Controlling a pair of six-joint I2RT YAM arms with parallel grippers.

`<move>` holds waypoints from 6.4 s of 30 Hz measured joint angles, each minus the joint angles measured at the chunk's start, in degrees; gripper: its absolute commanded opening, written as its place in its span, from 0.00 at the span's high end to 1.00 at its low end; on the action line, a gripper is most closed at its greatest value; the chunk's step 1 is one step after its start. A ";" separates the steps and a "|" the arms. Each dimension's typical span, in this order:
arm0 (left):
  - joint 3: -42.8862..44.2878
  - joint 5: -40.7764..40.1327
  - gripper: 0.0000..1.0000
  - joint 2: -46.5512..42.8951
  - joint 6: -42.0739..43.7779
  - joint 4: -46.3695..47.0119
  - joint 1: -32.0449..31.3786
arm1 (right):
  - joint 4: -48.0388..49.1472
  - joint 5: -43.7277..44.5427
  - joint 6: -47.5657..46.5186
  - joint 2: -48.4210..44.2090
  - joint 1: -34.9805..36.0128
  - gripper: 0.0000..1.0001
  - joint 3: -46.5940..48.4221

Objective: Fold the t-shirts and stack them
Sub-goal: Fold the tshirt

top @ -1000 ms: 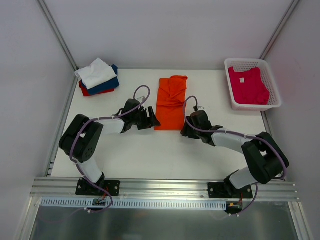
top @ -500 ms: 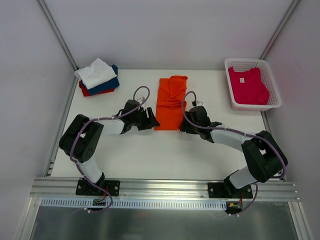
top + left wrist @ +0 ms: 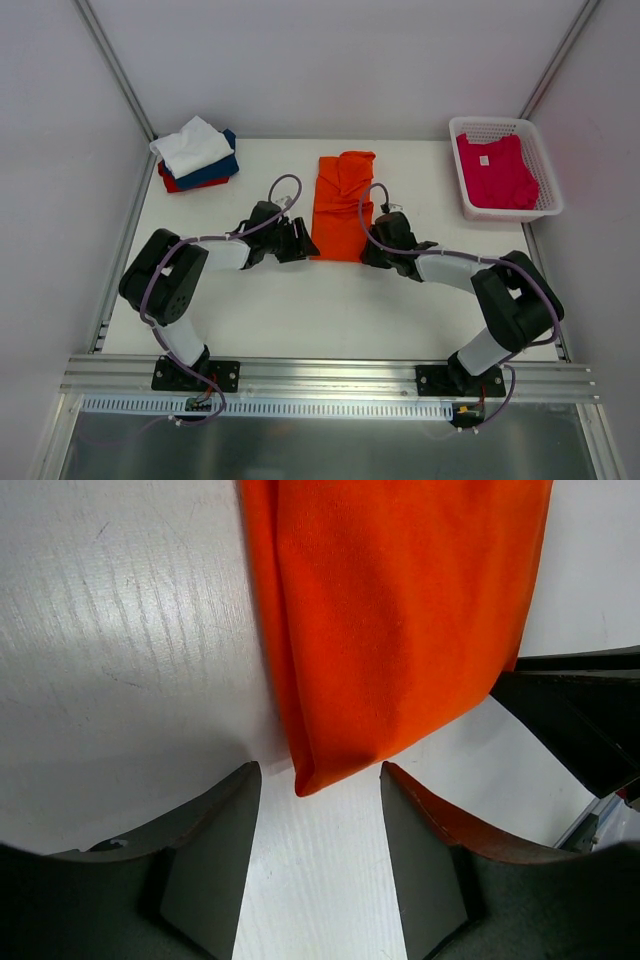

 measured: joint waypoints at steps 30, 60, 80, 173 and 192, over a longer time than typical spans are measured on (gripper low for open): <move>3.93 0.87 1.00 5.38 0.07 -0.61 -1.46 | 1.51 -1.20 0.28 1.16 -0.15 1.00 0.28; -4.13 -6.60 1.00 -16.63 -2.23 -11.54 -11.63 | -8.61 8.74 4.17 -27.26 12.48 1.00 -7.61; 10.10 -13.68 1.00 -21.51 1.44 -20.74 -11.61 | -16.33 16.55 -1.81 -29.14 13.53 1.00 3.48; 67.34 6.99 0.01 37.94 7.15 -23.34 11.67 | -13.46 6.82 -9.62 9.70 -17.81 0.56 35.17; 53.31 18.27 0.03 18.64 5.57 -18.49 8.63 | -10.43 -6.16 -4.81 -4.04 -17.11 0.56 11.15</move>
